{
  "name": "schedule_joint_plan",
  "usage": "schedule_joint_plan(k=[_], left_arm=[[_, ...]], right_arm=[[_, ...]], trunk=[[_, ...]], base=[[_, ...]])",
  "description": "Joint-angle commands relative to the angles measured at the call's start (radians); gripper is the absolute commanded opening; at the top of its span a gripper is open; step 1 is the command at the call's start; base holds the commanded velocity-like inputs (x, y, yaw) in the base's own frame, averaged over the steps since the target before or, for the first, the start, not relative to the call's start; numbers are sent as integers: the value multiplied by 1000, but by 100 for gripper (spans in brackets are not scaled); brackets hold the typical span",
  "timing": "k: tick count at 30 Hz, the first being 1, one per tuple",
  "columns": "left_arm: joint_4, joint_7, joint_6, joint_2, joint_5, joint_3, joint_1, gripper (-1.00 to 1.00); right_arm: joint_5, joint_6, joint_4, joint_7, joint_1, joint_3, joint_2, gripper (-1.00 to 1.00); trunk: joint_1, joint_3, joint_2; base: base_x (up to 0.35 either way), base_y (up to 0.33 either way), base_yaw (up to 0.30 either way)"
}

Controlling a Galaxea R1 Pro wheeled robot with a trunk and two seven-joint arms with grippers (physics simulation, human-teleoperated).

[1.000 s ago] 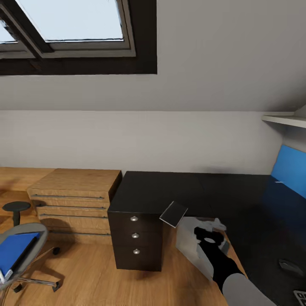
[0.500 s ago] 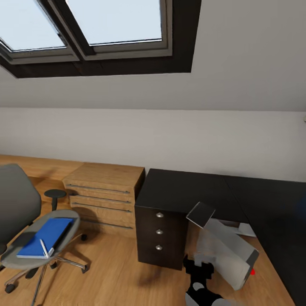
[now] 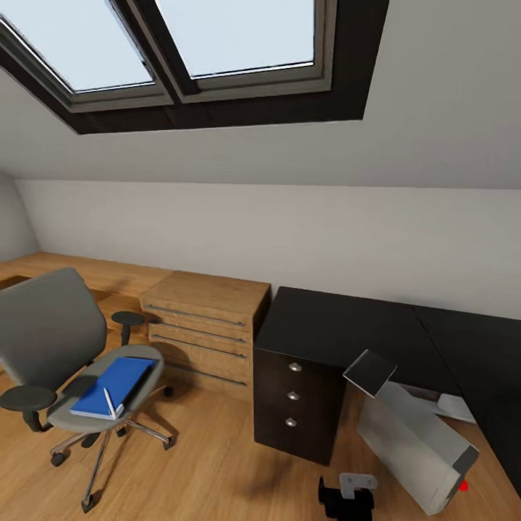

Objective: In the bedroom, organize the workspace by keeping the computer under the desk, ensuring the monitor is on the desk, placing the keyboard on the desk next to the monitor, placing the mouse on the desk next to the keyboard, moving the folder from the swivel chair onto the desk next to the mouse, stacking the notebook on top of the folder with the pen on top of the notebook, and positioning the swivel chair next to the desk.

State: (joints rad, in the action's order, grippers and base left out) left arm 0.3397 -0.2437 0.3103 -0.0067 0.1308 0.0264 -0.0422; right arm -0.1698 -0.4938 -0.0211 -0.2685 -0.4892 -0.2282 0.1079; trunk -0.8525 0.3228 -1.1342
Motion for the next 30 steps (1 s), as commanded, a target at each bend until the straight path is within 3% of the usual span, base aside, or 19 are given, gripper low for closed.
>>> schedule_joint_plan(k=[1,6,22,30], left_arm=[[-1,1,5,-1,8,5,-1,100],[-7,7,6,-5,3,13,-1,100],[-45,9,-3,-7,4,18,-1,100],[-64,8,-2,-12,6,16,-1,100]], right_arm=[[-7,-5,-2,2,2,-9,0,100],[-5,-4,-2,7,10,-9,-8,100],[-4,-5,-1,8,11,-11,-7,100],[-4,-67,-2,8,11,-12,-3,100]], trunk=[[0,1,-1],[0,1,-1],[61,-49,111],[88,-71,160]], base=[[0,0,45],[0,0,17],[0,0,1],[0,0,227]])
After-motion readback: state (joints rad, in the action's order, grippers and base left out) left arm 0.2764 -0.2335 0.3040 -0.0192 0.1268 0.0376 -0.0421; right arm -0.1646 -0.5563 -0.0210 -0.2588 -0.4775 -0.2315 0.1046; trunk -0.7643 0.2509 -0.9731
